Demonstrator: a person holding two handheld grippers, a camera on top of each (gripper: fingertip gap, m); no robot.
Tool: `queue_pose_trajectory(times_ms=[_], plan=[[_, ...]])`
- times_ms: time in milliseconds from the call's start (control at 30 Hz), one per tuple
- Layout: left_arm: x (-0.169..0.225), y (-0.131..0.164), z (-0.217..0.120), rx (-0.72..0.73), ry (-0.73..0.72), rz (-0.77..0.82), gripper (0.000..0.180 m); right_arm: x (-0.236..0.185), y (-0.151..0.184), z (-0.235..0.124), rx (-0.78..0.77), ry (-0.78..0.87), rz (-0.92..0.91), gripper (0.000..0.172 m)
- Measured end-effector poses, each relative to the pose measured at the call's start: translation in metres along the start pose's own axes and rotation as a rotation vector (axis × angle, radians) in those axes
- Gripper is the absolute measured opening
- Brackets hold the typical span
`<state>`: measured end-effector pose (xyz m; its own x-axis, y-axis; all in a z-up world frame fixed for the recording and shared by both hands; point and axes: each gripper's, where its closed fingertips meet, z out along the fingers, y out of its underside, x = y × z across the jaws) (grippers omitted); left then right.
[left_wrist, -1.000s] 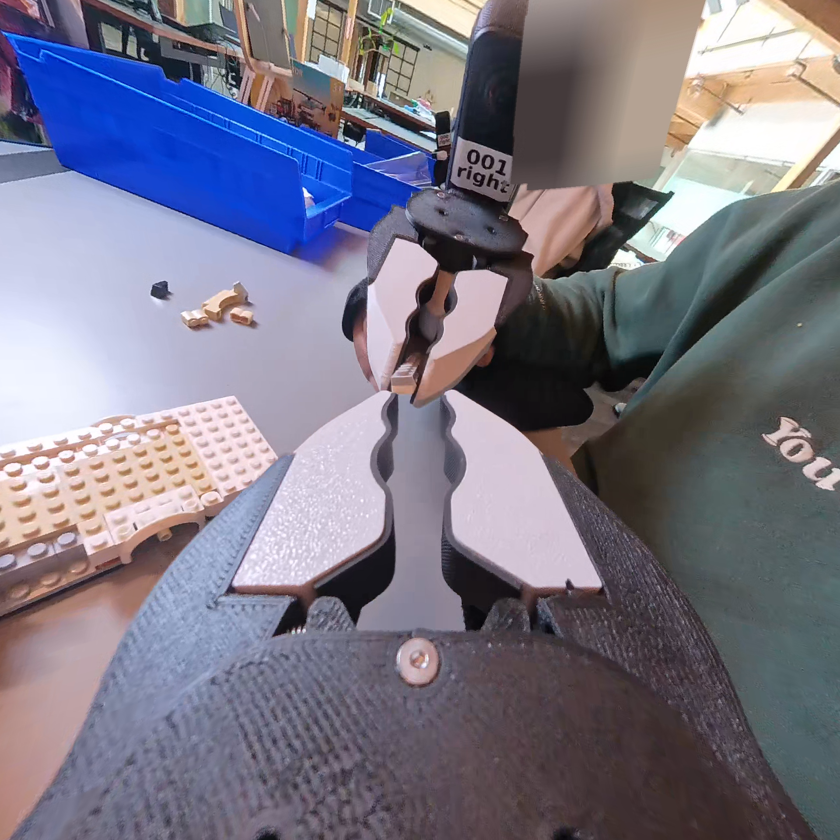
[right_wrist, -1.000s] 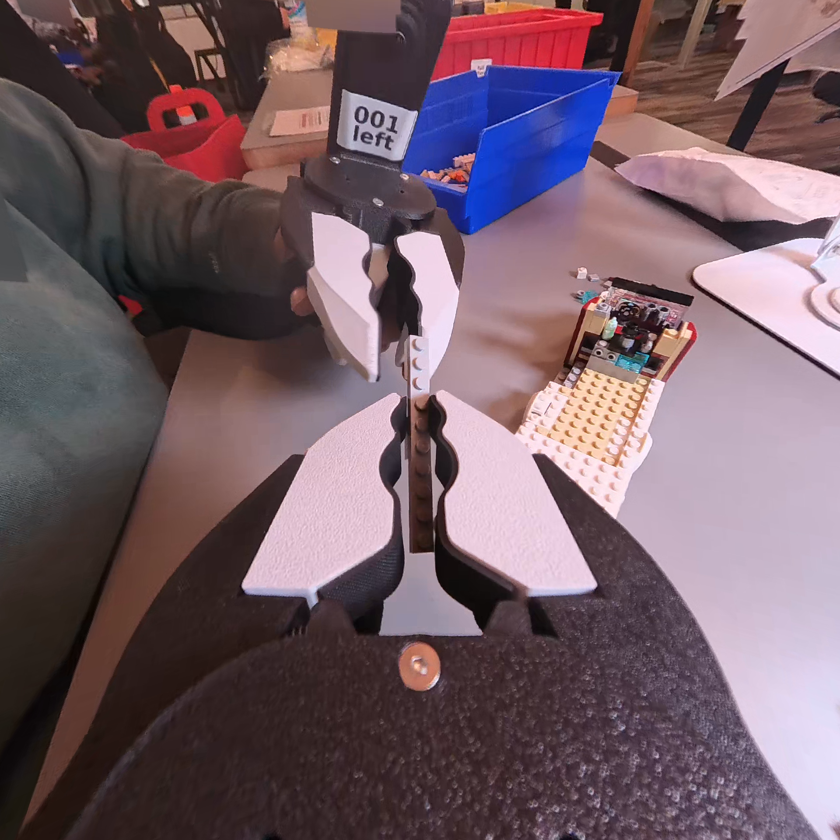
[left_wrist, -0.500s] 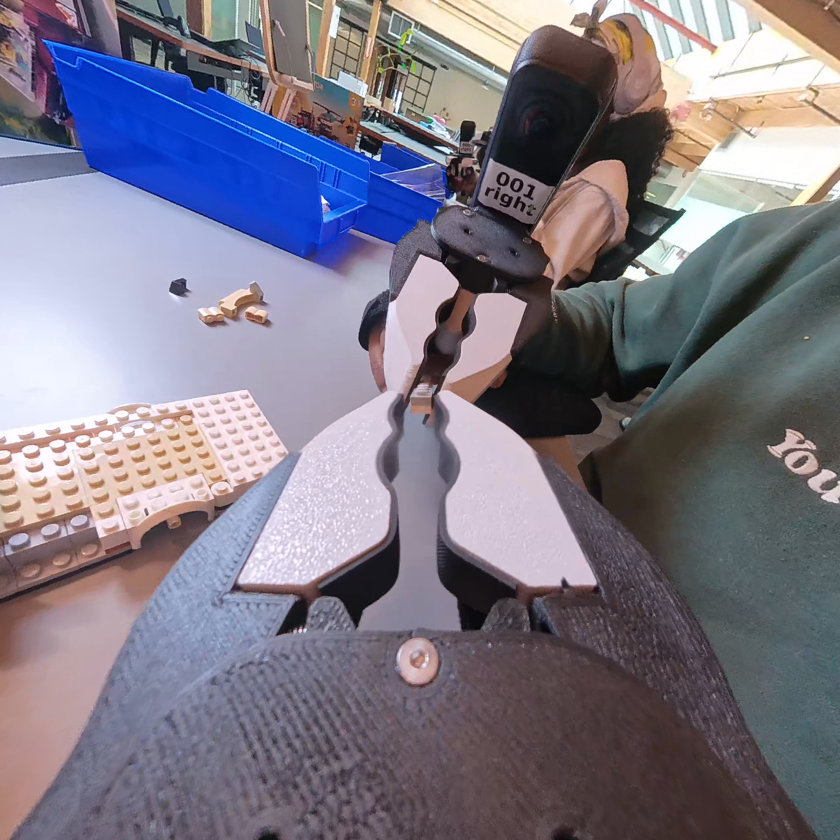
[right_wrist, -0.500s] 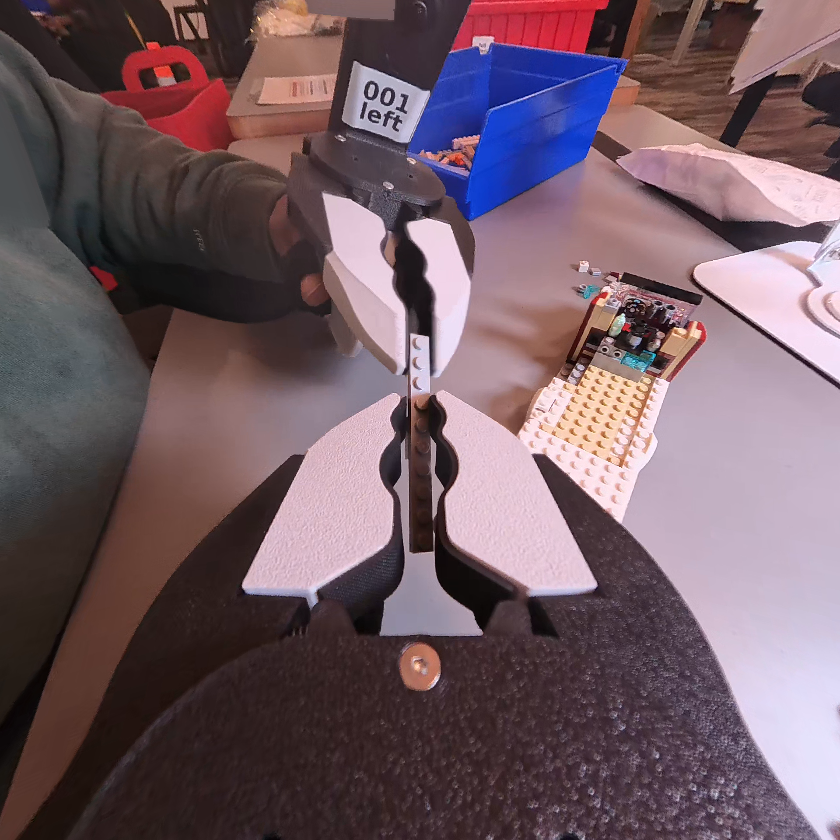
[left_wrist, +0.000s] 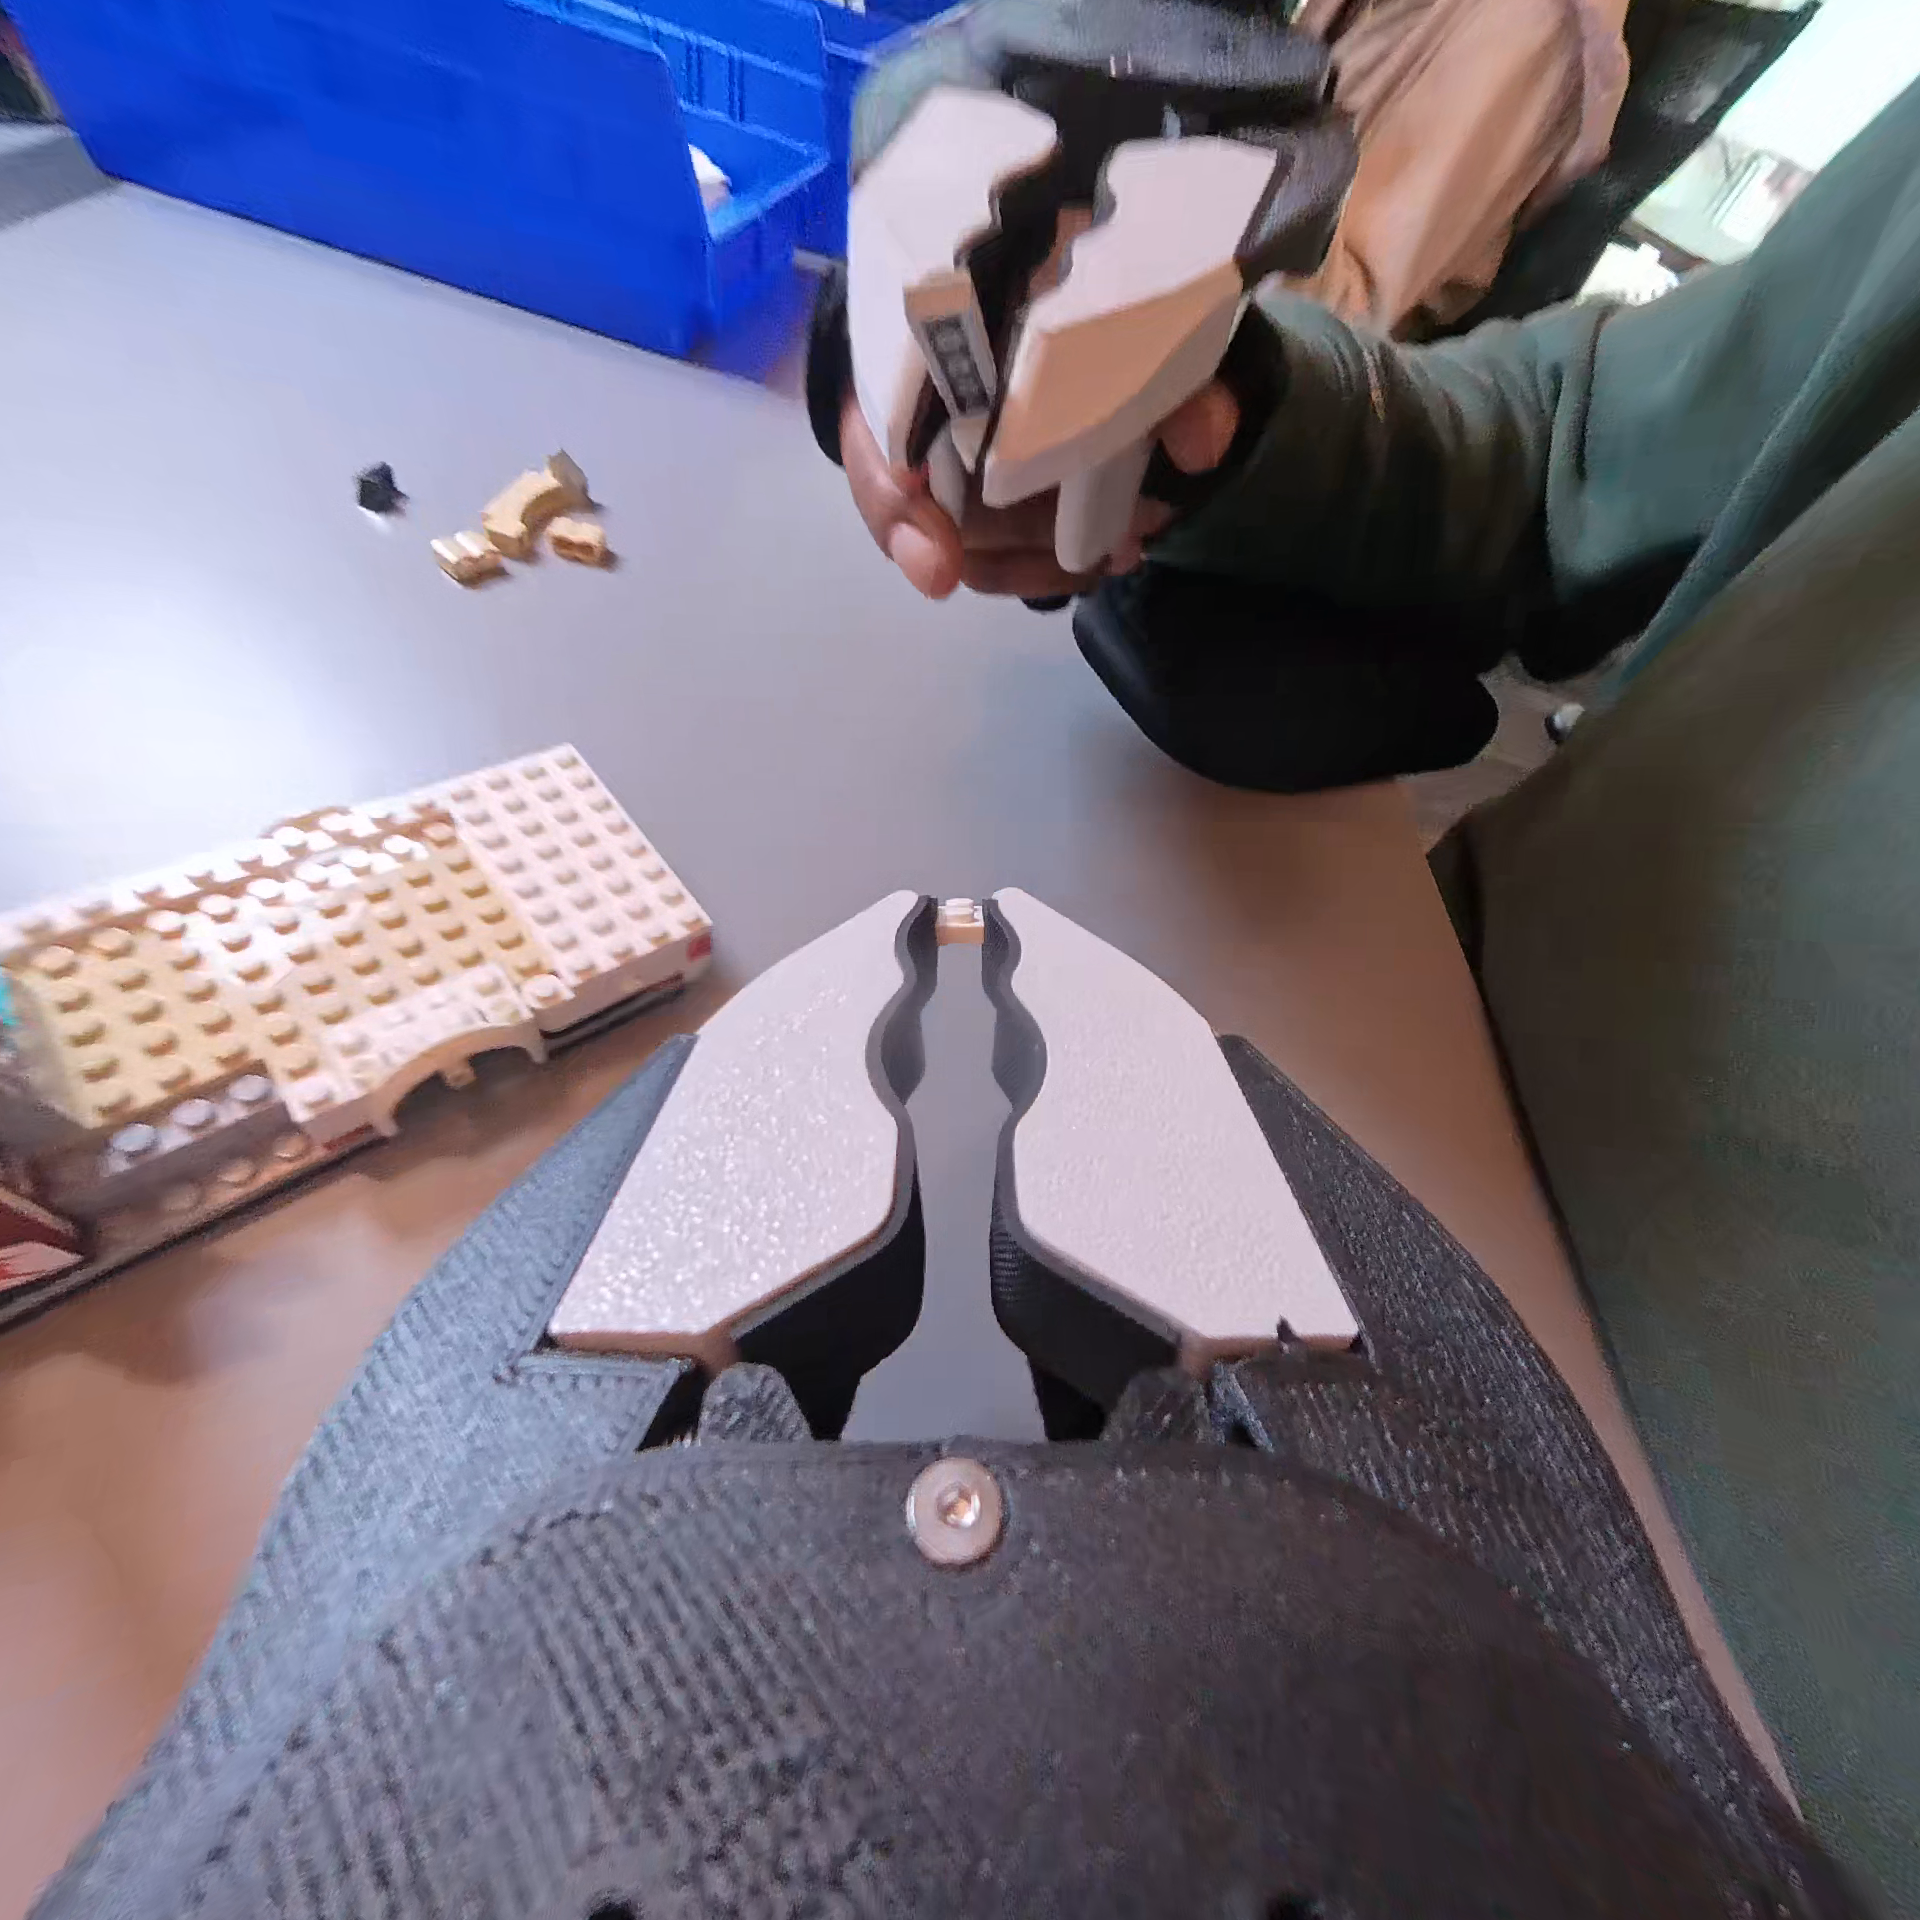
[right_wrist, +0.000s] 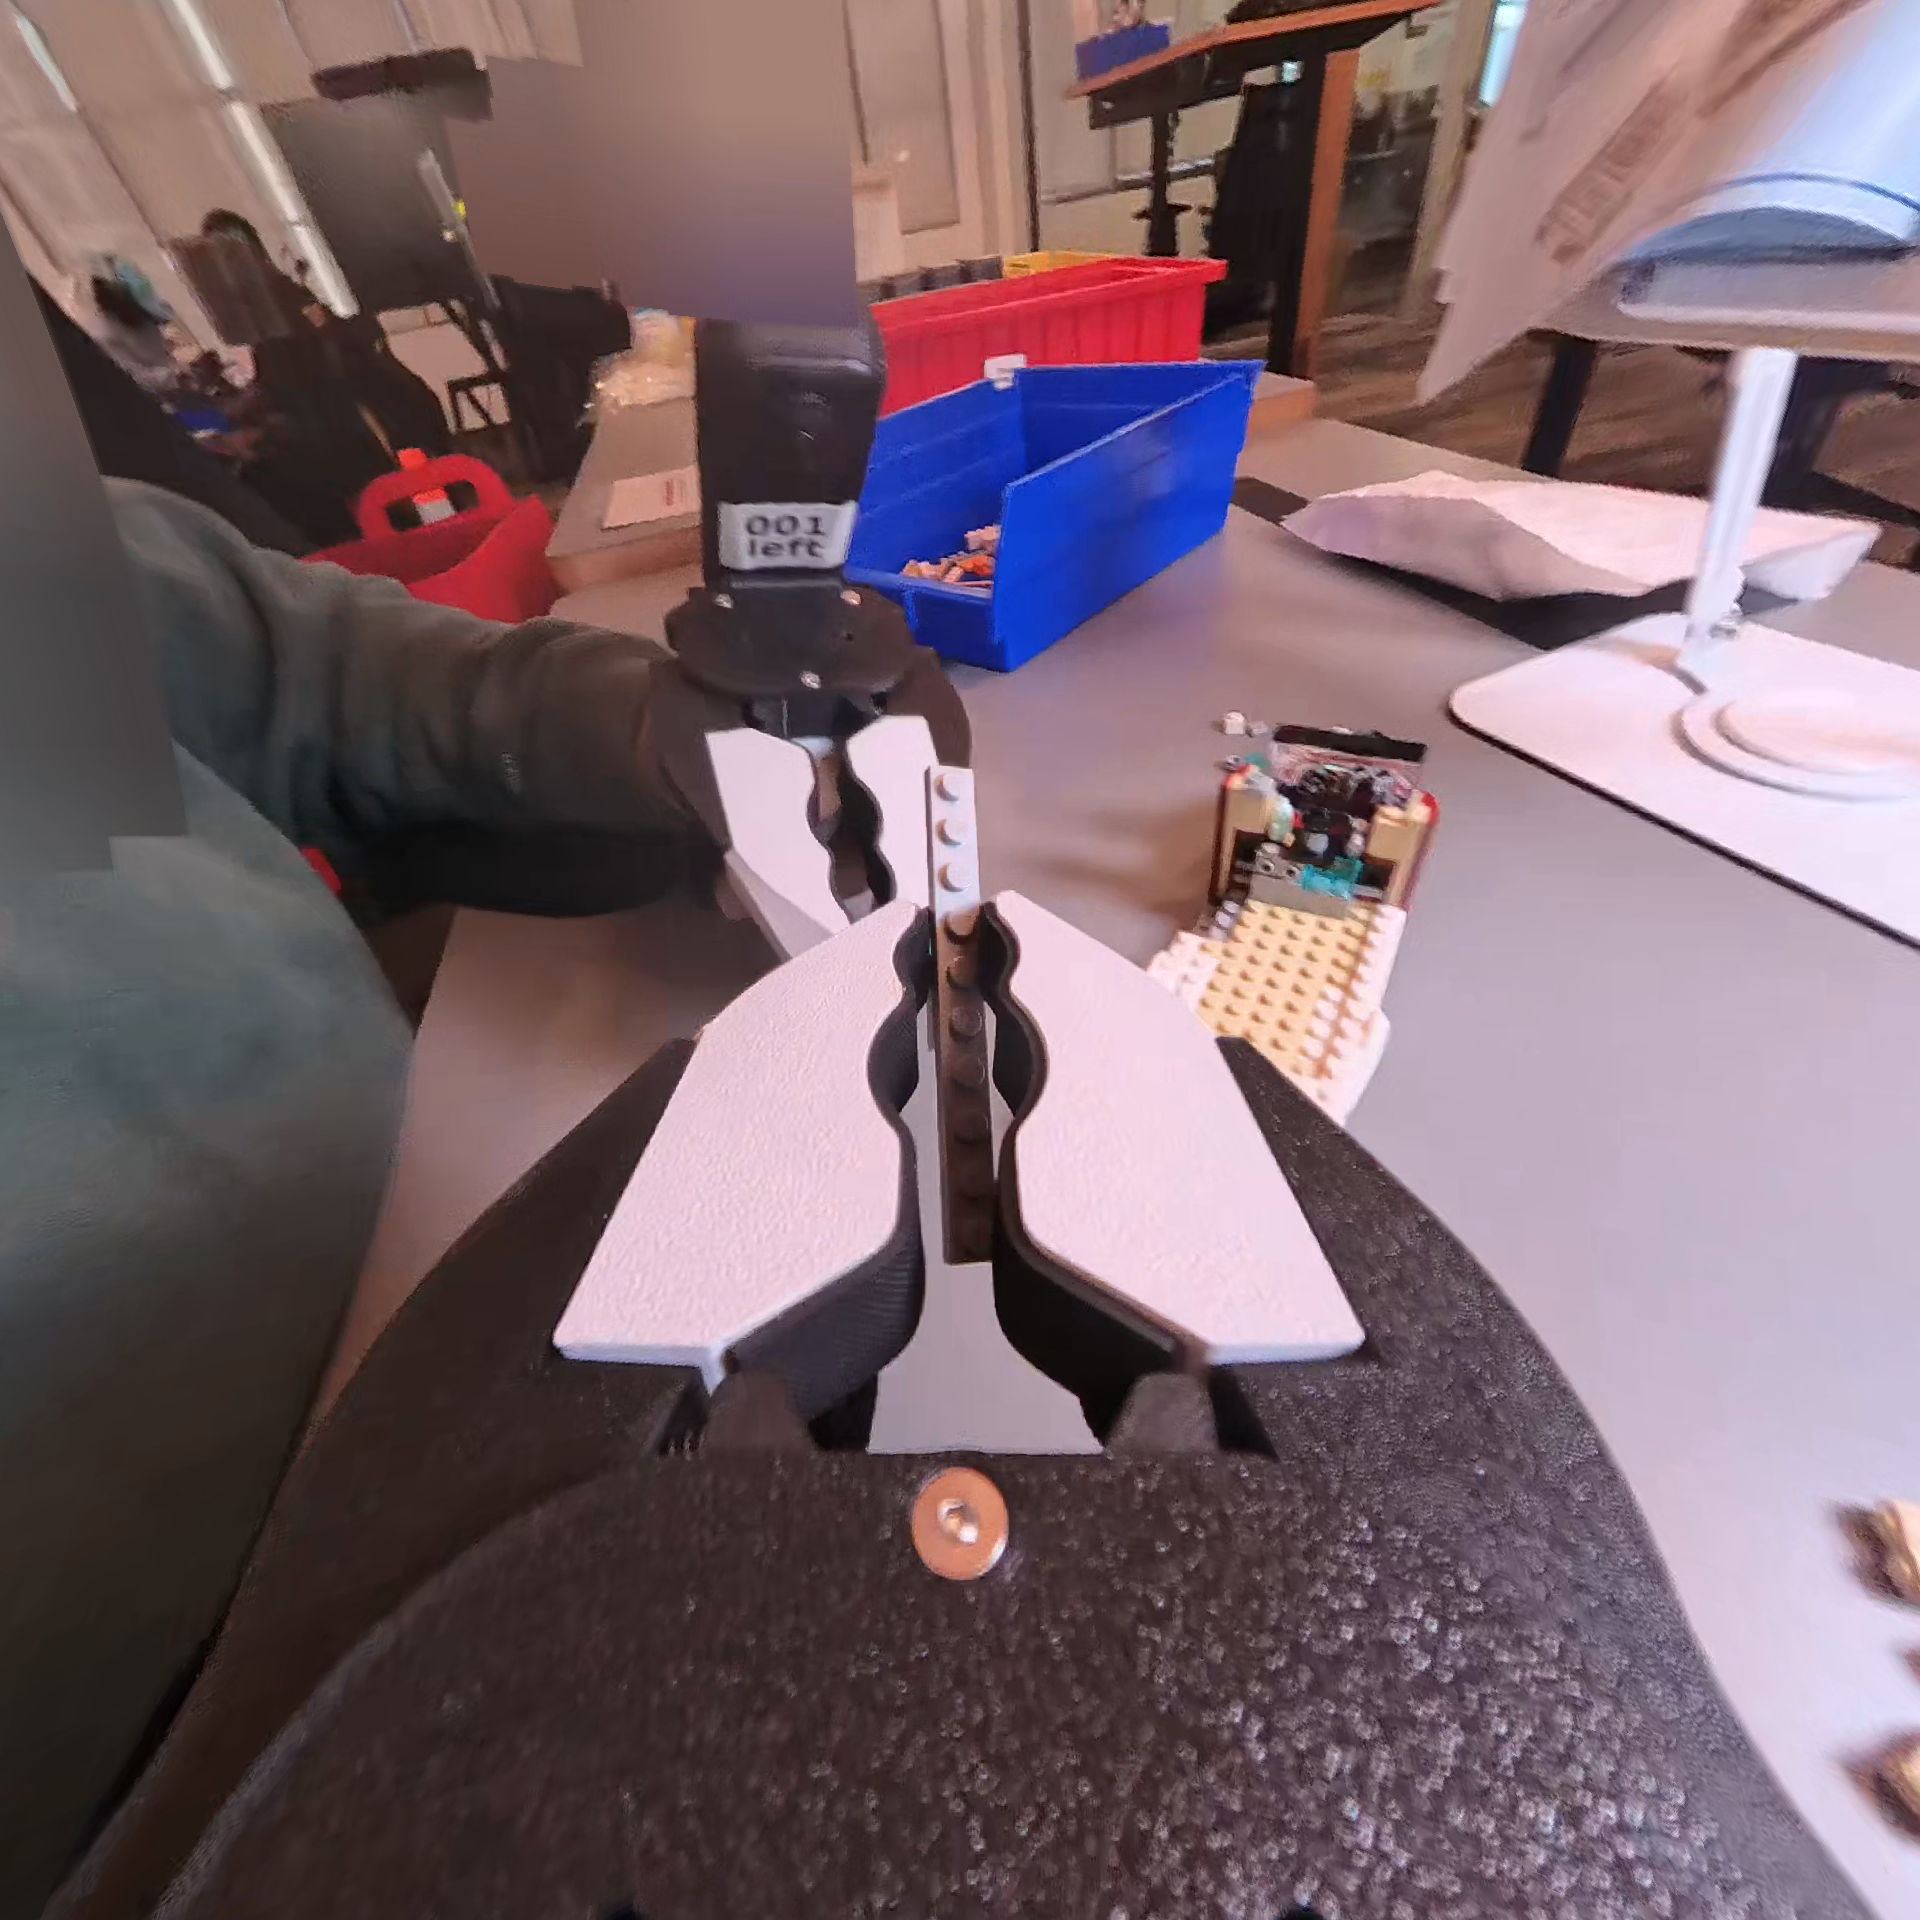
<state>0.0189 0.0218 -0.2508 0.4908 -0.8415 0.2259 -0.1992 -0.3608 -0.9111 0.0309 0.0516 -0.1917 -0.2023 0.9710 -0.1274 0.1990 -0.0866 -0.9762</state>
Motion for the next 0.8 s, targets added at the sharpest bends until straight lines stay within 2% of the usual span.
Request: queue_pose_trajectory(times_ms=[133, 267, 367, 500, 600, 667, 733, 800], plan=[[-0.013, -0.001, 0.012, -0.047, -0.083, 0.113, 0.008, 0.04, -0.008, -0.021, 0.034, 0.158, 0.056, 0.01], [-0.02, -0.004, 0.056, -0.169, -0.156, 0.301, 0.008, 0.072, -0.023, -0.048, 0.036, 0.337, 0.01, 0.01], [-0.028, -0.002, 0.092, -0.277, -0.195, 0.359, 0.008, 0.077, -0.023, -0.058, 0.012, 0.393, 0.0, 0.01], [-0.033, 0.011, 0.112, -0.391, -0.205, 0.362, 0.033, 0.076, -0.012, -0.066, -0.053, 0.41, -0.005, 0.01], [-0.03, 0.011, 0.104, -0.376, -0.205, 0.327, 0.049, 0.073, -0.004, -0.066, -0.076, 0.378, 0.007, 0.01], [-0.024, 0.004, 0.094, -0.319, -0.198, 0.292, 0.053, 0.068, 0.002, -0.061, -0.105, 0.333, 0.012, 0.01], [-0.015, -0.011, 0.081, -0.199, -0.171, 0.246, 0.05, 0.053, 0.012, -0.053, -0.163, 0.234, -0.012, 0.01], [-0.005, -0.032, 0.062, -0.03, -0.112, 0.133, 0.043, 0.032, 0.021, -0.043, -0.205, 0.123, -0.066, 0.01]])
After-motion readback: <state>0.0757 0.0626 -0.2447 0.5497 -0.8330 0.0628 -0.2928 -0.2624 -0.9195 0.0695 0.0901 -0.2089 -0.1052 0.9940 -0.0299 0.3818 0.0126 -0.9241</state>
